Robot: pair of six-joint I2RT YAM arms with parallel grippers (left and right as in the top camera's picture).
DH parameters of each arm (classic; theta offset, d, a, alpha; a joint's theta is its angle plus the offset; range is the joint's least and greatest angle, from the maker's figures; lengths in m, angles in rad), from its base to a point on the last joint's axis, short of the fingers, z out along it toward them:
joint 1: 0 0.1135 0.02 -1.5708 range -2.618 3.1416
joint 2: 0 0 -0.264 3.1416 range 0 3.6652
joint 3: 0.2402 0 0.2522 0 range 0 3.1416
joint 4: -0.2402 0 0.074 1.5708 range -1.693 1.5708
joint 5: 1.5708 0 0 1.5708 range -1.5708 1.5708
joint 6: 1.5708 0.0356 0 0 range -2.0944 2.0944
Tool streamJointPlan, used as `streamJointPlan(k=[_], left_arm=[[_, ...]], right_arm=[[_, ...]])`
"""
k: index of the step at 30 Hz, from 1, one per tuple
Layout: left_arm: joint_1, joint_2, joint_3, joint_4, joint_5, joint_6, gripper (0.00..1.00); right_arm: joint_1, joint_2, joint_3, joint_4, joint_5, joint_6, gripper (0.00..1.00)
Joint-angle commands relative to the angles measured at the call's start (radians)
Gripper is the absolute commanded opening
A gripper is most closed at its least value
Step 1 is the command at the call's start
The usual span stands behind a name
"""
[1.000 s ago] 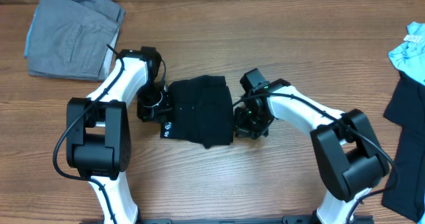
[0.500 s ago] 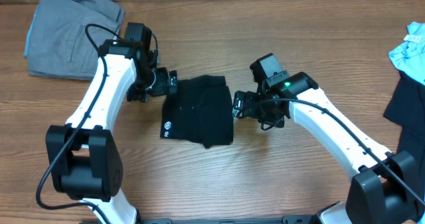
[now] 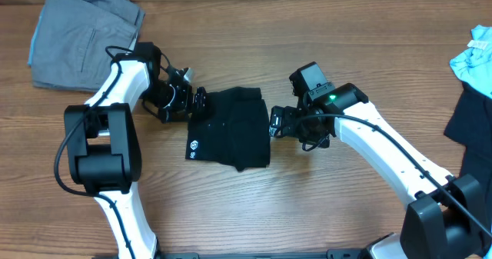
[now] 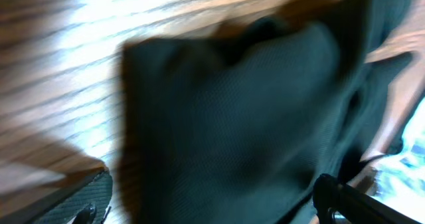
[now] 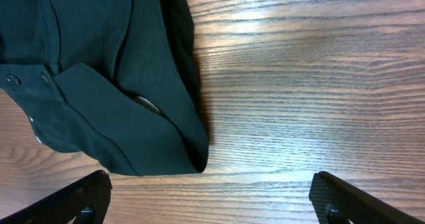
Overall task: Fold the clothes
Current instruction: 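Release the right gripper and lift the shirt with the left gripper, then carry the shirt left and place it on the grey trousers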
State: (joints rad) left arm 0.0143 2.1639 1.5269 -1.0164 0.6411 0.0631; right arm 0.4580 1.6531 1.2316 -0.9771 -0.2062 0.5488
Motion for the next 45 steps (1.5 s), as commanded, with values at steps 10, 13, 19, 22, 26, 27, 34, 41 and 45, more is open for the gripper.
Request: streamJointPlan(k=[10, 13, 19, 22, 26, 27, 34, 41, 45], left_arm=[[-0.088, 0.197, -0.008, 0.001, 0.105, 0.041, 0.38], [-0.084, 0.197, -0.004, 0.027, 0.064, 0.003, 0.04], [-0.054, 0.197, 0.241, -0.064, -0.198, -0.041, 0.04], [-0.026, 0.197, 0.454, -0.121, -0.344, -0.041, 0.04], [0.006, 0.197, 0.634, -0.152, -0.476, -0.018, 0.04], [0.013, 0.197, 0.658, -0.151, -0.499, -0.004, 0.04], [0.095, 0.197, 0.752, -0.059, -0.638, 0.085, 0.04], [0.168, 0.198, 0.792, 0.102, -0.734, 0.204, 0.04], [0.179, 0.198, 0.83, 0.136, -0.818, 0.227, 0.04]], right_arm=[[-0.004, -0.003, 0.012, 0.013, -0.007, -0.007, 1.0], [-0.004, -0.003, 0.012, 0.012, -0.007, -0.008, 1.0], [-0.004, -0.003, 0.012, -0.02, -0.004, -0.044, 1.0], [-0.004, -0.003, 0.012, -0.032, -0.004, -0.049, 1.0], [-0.004, -0.003, 0.012, -0.047, -0.004, -0.052, 1.0], [-0.004, -0.003, 0.012, -0.051, -0.004, -0.052, 1.0], [-0.004, -0.003, 0.012, -0.105, -0.003, -0.052, 1.0], [-0.004, -0.003, 0.012, -0.132, -0.003, -0.052, 1.0], [-0.004, -0.003, 0.012, -0.141, -0.003, -0.052, 1.0]])
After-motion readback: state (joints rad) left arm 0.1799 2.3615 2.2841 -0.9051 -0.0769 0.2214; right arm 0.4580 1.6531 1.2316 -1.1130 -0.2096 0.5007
